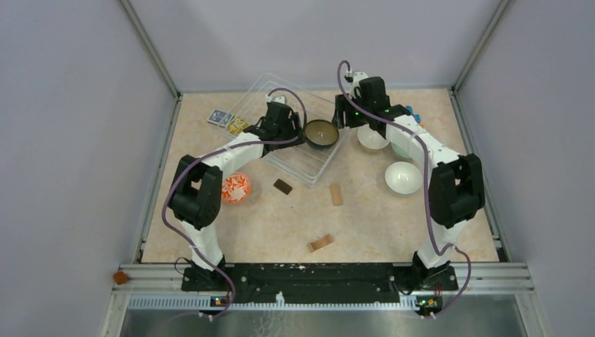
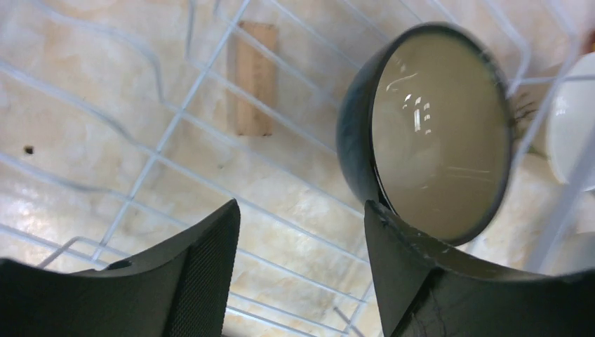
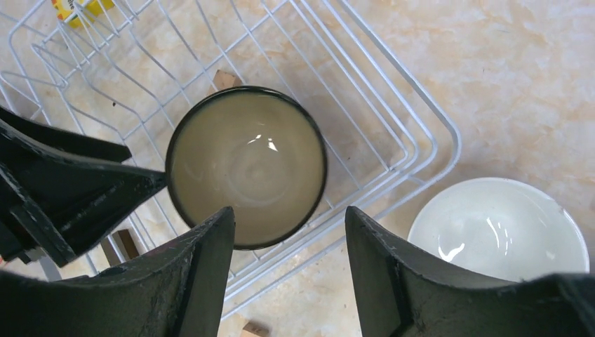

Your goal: Unload the bowls from the dish rack

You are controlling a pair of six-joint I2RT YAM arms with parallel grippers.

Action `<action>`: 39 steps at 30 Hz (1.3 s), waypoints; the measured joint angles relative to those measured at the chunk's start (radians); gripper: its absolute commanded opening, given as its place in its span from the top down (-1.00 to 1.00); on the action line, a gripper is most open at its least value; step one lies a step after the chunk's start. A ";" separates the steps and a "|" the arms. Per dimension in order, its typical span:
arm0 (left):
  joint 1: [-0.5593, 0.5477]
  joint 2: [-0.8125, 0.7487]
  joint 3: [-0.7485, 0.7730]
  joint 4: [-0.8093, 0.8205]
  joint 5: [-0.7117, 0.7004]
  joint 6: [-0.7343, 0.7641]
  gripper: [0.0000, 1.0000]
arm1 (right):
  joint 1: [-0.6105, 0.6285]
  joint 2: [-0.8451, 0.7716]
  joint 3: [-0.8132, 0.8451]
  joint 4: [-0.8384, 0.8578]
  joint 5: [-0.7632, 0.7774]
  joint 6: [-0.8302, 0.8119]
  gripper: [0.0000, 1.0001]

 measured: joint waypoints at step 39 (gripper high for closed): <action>-0.006 0.137 0.105 0.110 0.056 -0.055 0.87 | 0.009 -0.435 -0.382 0.184 0.110 0.053 -0.14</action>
